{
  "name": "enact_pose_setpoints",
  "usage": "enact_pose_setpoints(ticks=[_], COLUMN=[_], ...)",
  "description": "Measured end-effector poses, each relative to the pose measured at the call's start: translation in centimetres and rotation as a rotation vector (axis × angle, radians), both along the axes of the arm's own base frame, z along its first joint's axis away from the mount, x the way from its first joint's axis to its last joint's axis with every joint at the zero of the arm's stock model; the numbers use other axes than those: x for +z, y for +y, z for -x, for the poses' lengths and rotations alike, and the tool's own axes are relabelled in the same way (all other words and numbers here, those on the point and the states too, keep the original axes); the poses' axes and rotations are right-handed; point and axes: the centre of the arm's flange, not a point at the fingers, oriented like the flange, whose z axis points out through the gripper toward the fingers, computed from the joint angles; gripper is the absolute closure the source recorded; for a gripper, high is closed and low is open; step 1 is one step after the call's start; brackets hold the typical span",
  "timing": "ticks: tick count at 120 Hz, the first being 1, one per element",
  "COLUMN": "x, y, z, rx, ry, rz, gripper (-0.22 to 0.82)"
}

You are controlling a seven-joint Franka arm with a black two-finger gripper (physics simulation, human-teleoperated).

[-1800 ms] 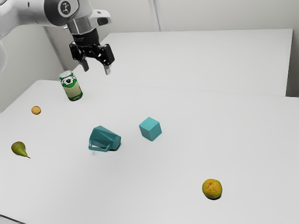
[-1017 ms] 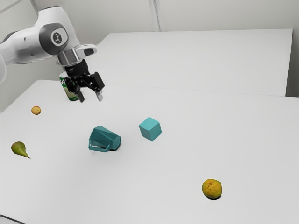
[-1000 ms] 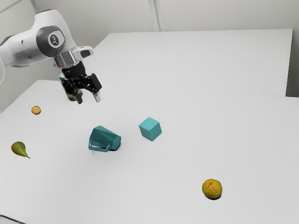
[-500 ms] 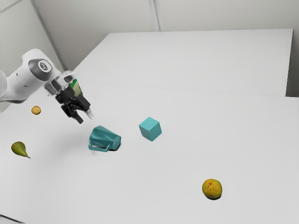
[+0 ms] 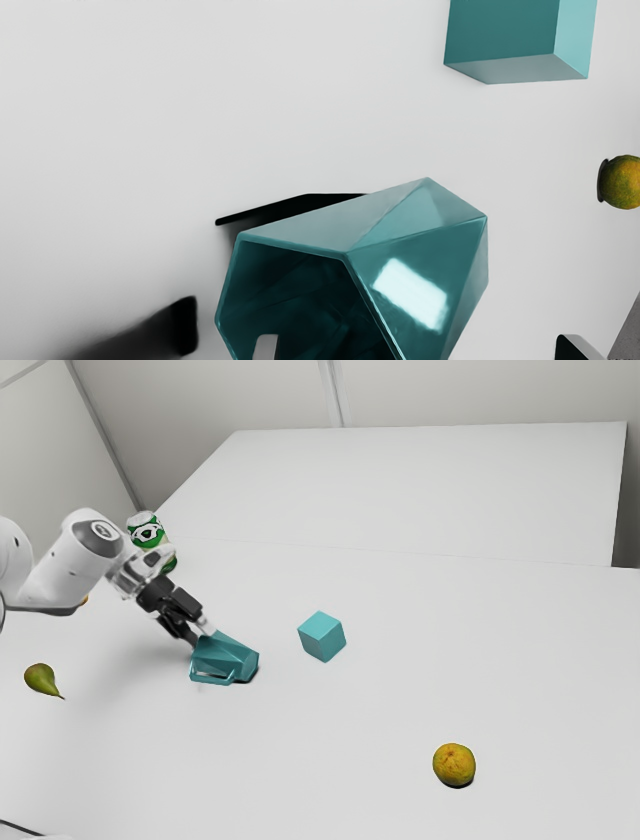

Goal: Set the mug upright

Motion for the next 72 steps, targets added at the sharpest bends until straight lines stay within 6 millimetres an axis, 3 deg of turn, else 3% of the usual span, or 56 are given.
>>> enact_pose_setpoints(ticks=[9,36,72], x=[-0.1,-1.0,-0.3], y=[-0.5,-1.2,-2.2], z=[0.0,0.7,0.7], rx=[-0.016,-0.05,-0.105], ry=[-0.009,-0.011,-0.038], rz=[0.024,0.08,0.115], gripper=[0.02,0.22,0.63])
